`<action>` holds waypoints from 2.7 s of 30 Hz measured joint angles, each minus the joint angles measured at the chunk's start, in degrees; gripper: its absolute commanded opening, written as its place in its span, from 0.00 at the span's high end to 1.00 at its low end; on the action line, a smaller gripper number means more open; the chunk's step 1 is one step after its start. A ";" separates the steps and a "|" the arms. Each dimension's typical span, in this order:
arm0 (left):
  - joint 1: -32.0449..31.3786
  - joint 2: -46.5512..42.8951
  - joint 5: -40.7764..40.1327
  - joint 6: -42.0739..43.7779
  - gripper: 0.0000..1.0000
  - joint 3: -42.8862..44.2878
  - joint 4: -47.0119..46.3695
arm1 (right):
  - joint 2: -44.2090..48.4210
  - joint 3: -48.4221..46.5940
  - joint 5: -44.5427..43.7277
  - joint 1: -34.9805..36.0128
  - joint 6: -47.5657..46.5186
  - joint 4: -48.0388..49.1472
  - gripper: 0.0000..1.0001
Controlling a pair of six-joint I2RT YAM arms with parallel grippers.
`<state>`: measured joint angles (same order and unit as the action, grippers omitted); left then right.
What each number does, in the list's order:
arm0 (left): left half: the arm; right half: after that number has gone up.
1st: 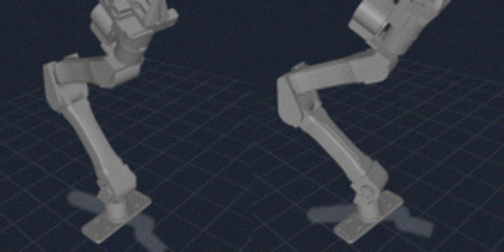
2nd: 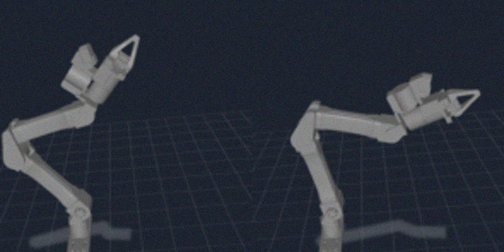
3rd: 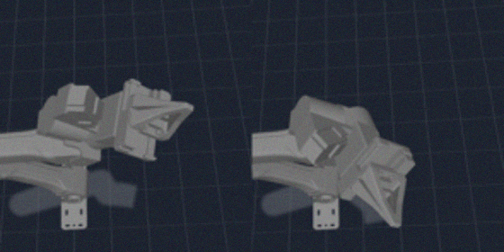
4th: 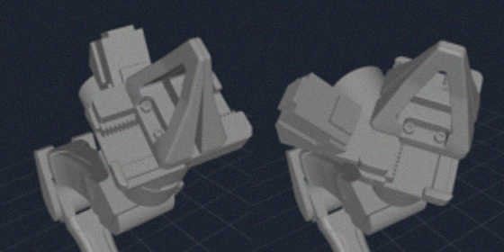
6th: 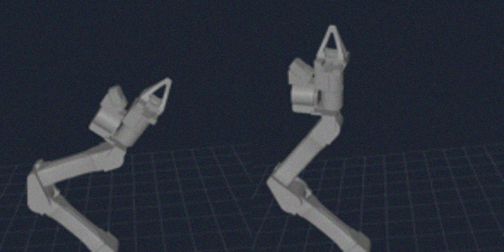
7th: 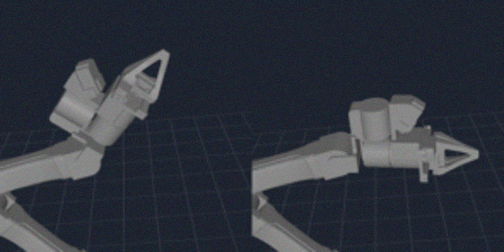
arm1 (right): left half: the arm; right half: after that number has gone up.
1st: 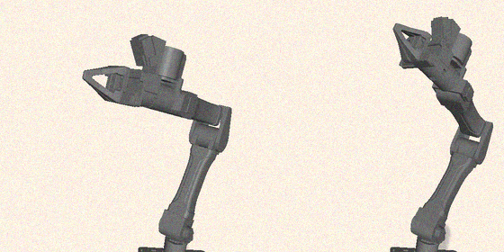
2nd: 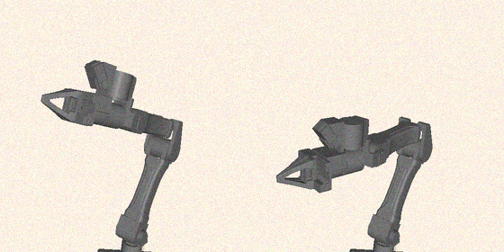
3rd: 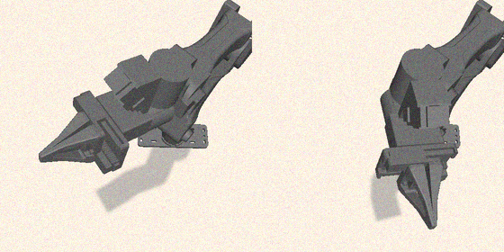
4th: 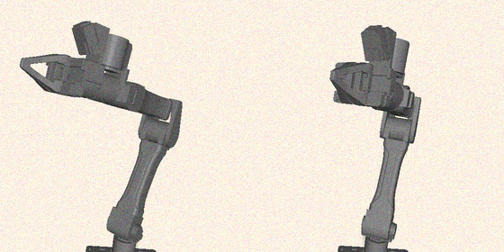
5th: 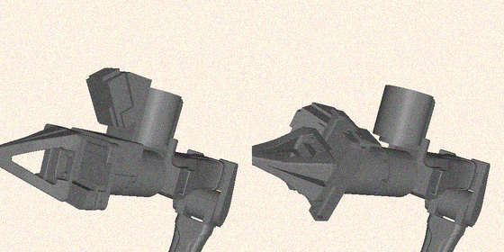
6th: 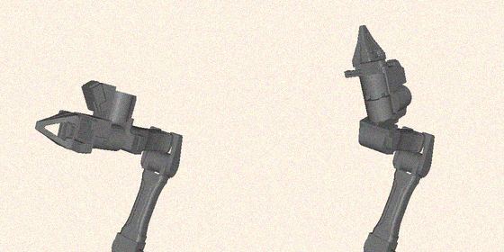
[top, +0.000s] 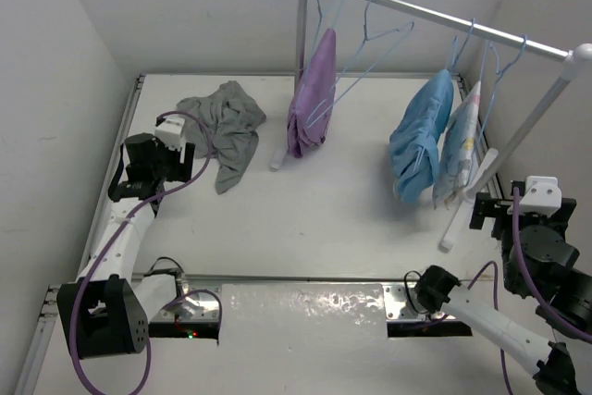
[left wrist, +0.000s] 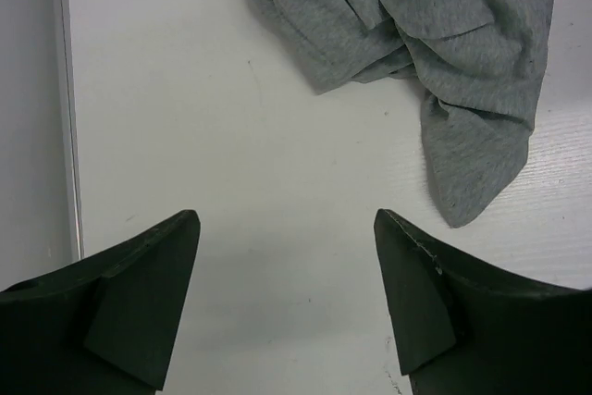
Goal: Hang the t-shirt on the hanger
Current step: Pick up the T-shirt at the corner of the board, then place the T-shirt at the center of the board.
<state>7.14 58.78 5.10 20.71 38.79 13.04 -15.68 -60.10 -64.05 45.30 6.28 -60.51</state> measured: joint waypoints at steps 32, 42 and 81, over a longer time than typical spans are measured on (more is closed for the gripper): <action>-11.67 55.78 6.49 3.82 1.00 43.41 1.31 | -33.40 -20.90 17.92 0.00 -5.92 8.00 0.01; -10.78 41.53 6.80 5.64 1.00 45.31 14.36 | -39.39 -27.85 27.63 0.00 -9.05 13.05 0.01; -10.19 16.83 22.25 4.22 1.00 80.32 42.16 | -64.74 -35.01 46.69 14.60 -19.19 33.53 0.01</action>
<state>-3.05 75.61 27.35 24.93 119.11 55.20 -80.42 -95.11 -17.37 59.90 -12.91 -26.98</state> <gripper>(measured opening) 0.026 0.986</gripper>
